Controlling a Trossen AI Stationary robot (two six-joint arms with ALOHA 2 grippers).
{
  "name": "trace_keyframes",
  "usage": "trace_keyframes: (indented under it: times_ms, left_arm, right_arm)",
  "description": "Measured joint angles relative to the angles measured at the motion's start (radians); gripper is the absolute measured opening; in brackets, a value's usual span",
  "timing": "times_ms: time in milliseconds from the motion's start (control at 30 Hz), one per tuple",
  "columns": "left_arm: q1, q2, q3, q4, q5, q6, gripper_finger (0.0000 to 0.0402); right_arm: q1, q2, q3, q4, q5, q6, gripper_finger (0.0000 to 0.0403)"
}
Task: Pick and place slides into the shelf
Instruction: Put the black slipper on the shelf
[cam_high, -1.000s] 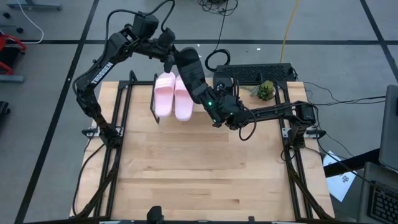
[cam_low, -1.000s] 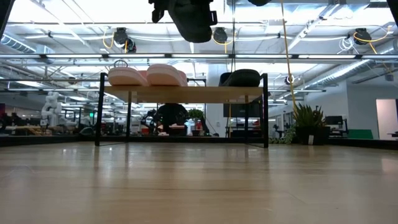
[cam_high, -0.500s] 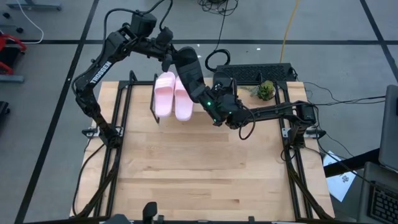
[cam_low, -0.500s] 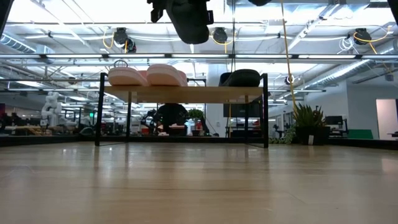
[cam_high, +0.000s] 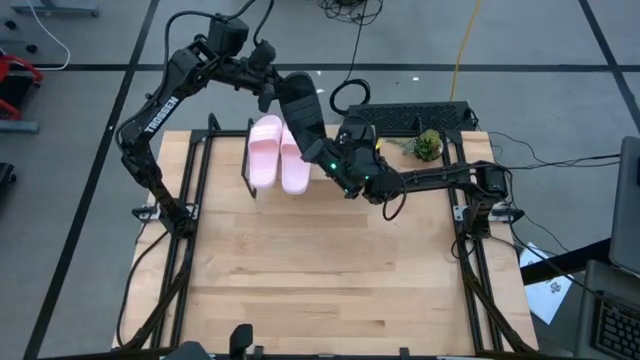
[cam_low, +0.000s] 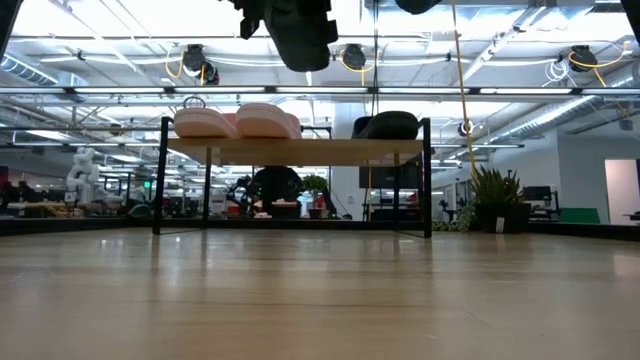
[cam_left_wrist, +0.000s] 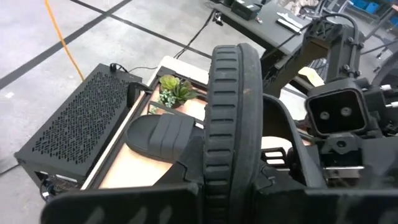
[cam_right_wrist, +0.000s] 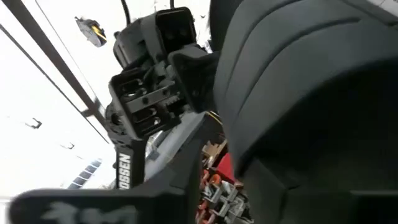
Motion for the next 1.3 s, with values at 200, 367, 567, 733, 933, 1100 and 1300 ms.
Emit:
trace_keyframes:
  times_ms: [200, 367, 567, 733, 933, 1100, 1300]
  left_arm:
    - [0.035, 0.000, 0.001, 0.010, -0.011, 0.003, 0.0027]
    - [0.094, 0.002, 0.001, 0.018, -0.044, 0.008, 0.0027]
    - [0.164, 0.002, 0.001, 0.021, -0.031, 0.007, 0.0027]
    - [0.219, 0.002, 0.001, 0.030, 0.087, -0.005, 0.0027]
    - [0.239, 0.002, 0.001, 0.029, 0.321, -0.011, 0.0027]
    - [0.189, 0.028, 0.003, 0.013, 0.374, -0.025, 0.0027]
    - [0.099, 0.146, 0.002, -0.058, 0.424, -0.035, 0.0027]
  right_arm:
    - [0.011, 0.001, 0.000, 0.024, -0.031, 0.021, 0.0164]
    - [0.039, 0.002, 0.000, 0.046, -0.107, 0.064, 0.0190]
    - [0.070, 0.002, 0.000, 0.087, -0.104, 0.063, 0.0194]
    - [0.086, 0.001, 0.000, 0.318, -0.103, -0.057, 0.0194]
    - [0.090, -0.093, 0.000, 0.487, -0.202, -0.413, 0.0194]
    - [0.089, -0.249, 0.001, 0.238, -0.207, -0.620, 0.0194]
    - [0.089, -0.417, 0.002, -0.062, -0.151, -0.712, 0.0194]
